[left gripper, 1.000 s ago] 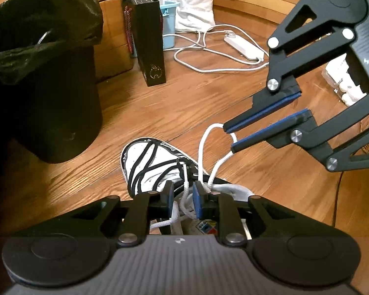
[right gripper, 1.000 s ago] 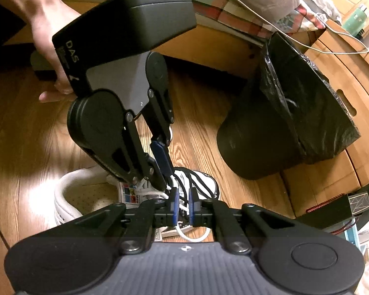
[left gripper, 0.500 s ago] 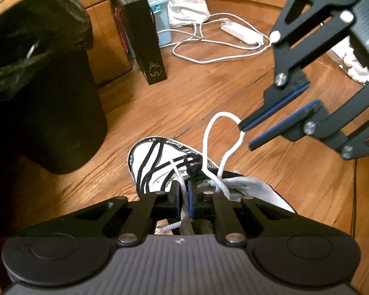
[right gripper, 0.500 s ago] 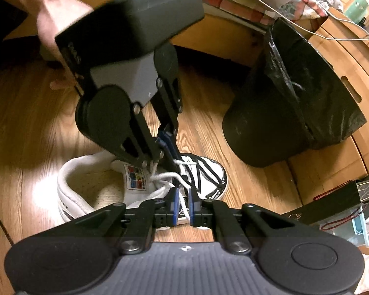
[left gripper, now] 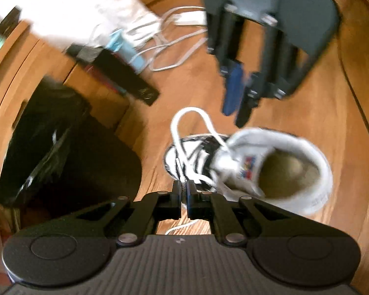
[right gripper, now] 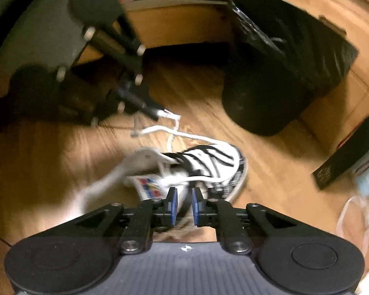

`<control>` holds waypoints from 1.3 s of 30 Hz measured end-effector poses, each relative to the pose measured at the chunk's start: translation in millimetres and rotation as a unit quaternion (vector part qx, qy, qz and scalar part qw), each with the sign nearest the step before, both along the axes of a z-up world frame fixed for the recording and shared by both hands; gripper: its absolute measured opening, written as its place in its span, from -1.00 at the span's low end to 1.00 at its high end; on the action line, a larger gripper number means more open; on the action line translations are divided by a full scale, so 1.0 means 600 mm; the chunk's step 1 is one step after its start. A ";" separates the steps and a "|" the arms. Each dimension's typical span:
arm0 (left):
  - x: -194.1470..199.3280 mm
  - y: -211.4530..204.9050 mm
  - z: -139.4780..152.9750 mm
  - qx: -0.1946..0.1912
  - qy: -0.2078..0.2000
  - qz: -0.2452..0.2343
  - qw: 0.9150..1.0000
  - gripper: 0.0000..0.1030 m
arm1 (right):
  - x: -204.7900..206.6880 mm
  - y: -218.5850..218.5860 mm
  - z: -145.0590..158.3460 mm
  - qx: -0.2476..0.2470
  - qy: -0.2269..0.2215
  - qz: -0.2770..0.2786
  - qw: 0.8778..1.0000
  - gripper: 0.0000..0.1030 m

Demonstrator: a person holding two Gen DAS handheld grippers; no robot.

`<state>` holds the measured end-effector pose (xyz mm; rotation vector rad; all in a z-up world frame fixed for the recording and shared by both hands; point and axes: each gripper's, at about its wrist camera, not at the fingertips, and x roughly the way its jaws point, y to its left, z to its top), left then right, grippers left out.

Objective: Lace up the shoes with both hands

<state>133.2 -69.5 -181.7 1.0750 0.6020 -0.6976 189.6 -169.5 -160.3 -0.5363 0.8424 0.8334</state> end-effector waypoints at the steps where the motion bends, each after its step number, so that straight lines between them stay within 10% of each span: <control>1: -0.007 -0.004 -0.009 0.010 0.000 -0.011 1.000 -0.90 | 0.000 -0.001 0.001 0.008 0.009 -0.010 1.000 -0.67; 22: -0.049 -0.079 -0.085 0.088 -0.024 -0.092 0.992 -0.90 | 0.030 -0.009 -0.032 0.041 0.099 -0.116 0.987 -0.60; 39: -0.031 -0.088 -0.097 0.079 -0.013 -0.070 0.994 -0.90 | 0.082 -0.102 -0.062 0.185 0.262 -0.257 0.912 -0.65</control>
